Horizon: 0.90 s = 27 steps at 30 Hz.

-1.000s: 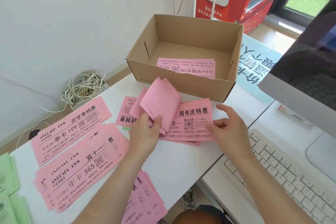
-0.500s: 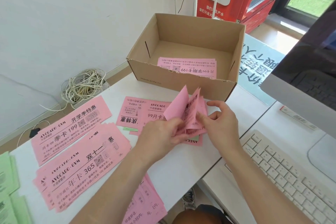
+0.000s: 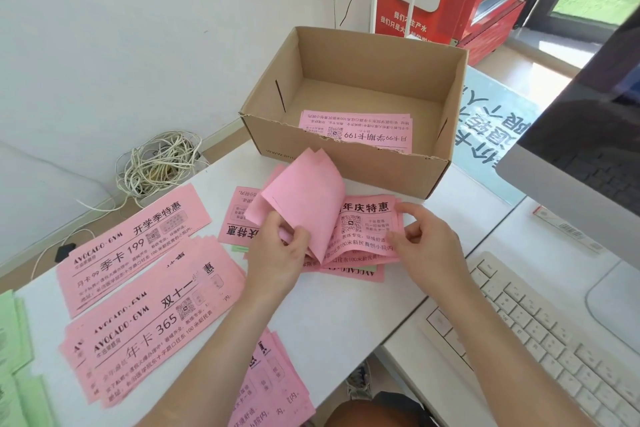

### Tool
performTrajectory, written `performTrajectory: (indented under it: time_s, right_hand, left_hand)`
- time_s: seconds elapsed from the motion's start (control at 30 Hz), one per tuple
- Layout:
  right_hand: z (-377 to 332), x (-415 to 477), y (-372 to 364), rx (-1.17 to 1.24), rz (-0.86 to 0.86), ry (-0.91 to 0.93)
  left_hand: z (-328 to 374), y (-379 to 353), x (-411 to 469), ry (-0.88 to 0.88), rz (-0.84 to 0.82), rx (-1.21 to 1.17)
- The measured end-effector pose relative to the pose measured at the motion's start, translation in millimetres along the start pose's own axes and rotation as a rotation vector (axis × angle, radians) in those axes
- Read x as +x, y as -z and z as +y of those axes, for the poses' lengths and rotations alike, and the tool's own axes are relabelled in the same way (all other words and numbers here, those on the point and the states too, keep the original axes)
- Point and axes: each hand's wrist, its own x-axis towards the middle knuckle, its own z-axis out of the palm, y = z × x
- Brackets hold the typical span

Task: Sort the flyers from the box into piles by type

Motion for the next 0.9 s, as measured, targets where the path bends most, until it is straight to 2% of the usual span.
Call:
performTrajectory:
  time_s: [0.2, 0.27, 0.37, 0.5, 0.57, 0.67, 0.73, 0.8, 0.9]
  right_hand:
    - [-5.5, 8.9, -5.5, 0.248, 0.008, -0.029]
    - [-10.5, 8.7, -8.6, 0.293, -0.002, 0.007]
    - [-13.5, 7.7, -10.8, 0.328, -0.025, 0.062]
    - [-14.5, 4.0, -8.7, 0.31, -0.111, 0.108]
    - [-14.2, 1.7, -6.4, 0.251, -0.121, 0.085]
    - [-9.6, -0.7, -0.5, -0.063, -0.08, 0.063]
    - [-6.7, -2.2, 2.8, -0.19, -0.045, 0.078]
    - [-3.9, -1.3, 4.9, -0.171, -0.02, 0.061]
    - [-5.1, -0.1, 5.4, 0.055, -0.03, -0.022]
  left_hand:
    - [7.2, 2.3, -11.7, -0.368, -0.206, 0.372]
    - [5.1, -4.1, -11.5, -0.507, -0.176, 0.534]
    - [3.4, -12.5, -7.5, -0.644, -0.066, 0.58]
    - [-2.0, -9.3, -3.6, -0.642, -0.056, 0.536]
    - [-1.1, -6.9, -0.1, -0.44, -0.054, 0.37]
    - [-11.7, -3.3, 5.6, -0.011, -0.054, 0.019]
    - [-14.9, -0.5, 4.1, 0.09, -0.044, -0.096]
    - [-14.0, 0.0, 0.3, 0.002, -0.042, 0.02]
    - [-3.6, -1.3, -10.8, -0.303, -0.039, 0.275]
